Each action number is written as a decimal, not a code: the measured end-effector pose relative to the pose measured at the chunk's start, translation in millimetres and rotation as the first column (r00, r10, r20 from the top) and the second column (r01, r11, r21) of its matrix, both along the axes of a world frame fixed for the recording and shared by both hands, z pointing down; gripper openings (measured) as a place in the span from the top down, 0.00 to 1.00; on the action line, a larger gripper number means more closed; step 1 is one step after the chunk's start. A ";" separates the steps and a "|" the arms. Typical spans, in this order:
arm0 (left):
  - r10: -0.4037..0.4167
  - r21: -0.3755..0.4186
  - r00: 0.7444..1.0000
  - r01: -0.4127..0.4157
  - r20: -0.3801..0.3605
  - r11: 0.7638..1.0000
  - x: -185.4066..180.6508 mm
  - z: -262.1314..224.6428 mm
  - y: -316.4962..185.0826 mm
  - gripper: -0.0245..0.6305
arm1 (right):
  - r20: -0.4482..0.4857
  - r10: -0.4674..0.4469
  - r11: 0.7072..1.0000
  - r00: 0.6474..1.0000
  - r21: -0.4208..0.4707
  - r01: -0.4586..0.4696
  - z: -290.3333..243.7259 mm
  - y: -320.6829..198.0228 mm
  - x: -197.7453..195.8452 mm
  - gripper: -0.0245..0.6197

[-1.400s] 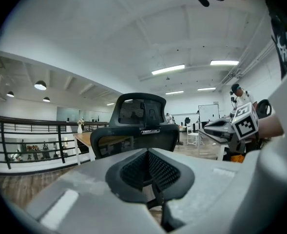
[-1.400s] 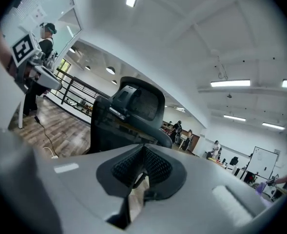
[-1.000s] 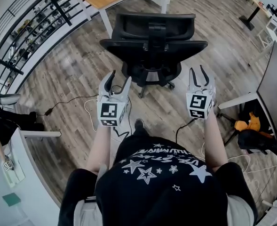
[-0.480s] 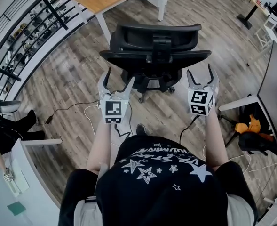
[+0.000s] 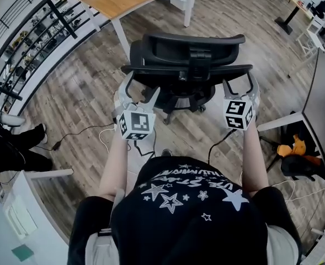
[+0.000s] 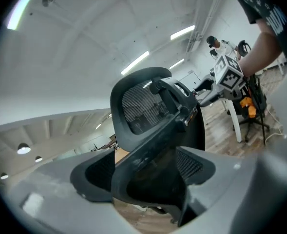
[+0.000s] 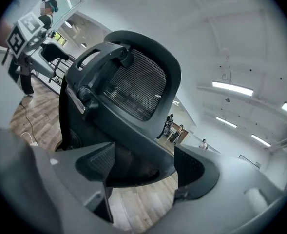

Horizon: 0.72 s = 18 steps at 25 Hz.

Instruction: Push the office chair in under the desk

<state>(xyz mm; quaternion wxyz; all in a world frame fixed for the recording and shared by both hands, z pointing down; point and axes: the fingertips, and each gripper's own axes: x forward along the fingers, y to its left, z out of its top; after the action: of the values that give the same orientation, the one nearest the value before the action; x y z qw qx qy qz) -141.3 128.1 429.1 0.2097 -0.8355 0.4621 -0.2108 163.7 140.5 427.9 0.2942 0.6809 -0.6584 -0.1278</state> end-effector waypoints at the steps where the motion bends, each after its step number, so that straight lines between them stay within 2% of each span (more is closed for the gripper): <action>1: -0.004 0.008 0.999 0.004 0.034 1.000 -3.1 1.1 -3.9 0.36 | -0.022 0.009 1.000 1.000 -0.001 -0.009 -0.8 -2.2 -0.8 0.36; 7: -0.022 0.016 0.983 0.019 0.180 1.000 -9.2 13.6 -22.6 0.36 | -0.150 0.035 0.999 0.988 -0.015 -0.038 -3.0 -11.3 -2.3 0.37; 10: -0.015 0.046 0.964 0.003 0.265 0.999 -8.4 17.2 -34.2 0.36 | -0.213 0.014 0.999 0.977 -0.034 -0.021 -5.1 -16.5 -5.3 0.37; 12: -0.034 0.076 0.950 0.011 0.311 0.997 -10.4 18.3 -43.1 0.38 | -0.220 0.004 0.999 0.976 -0.041 -0.013 -4.6 -16.9 -6.4 0.37; 14: -0.058 0.103 0.942 0.025 0.331 0.994 -13.4 18.0 -50.7 0.45 | -0.219 0.007 0.999 0.976 -0.045 -0.017 -1.3 -16.4 -6.5 0.39; 16: -0.072 0.132 0.939 0.029 0.337 0.991 -15.6 15.1 -55.7 0.52 | -0.261 0.023 0.997 0.965 -0.071 -0.043 6.8 -18.9 -5.7 0.41; 18: -0.070 0.153 0.938 0.018 0.339 0.988 -16.0 13.5 -57.5 0.53 | -0.315 0.038 0.993 0.948 -0.094 -0.071 16.0 -23.7 -6.2 0.43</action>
<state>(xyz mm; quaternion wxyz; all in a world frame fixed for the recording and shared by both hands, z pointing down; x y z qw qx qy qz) -157.3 70.6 442.6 0.3437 -0.7574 0.4513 -0.3232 157.5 116.8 443.9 0.4333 0.6537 -0.5901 -0.1914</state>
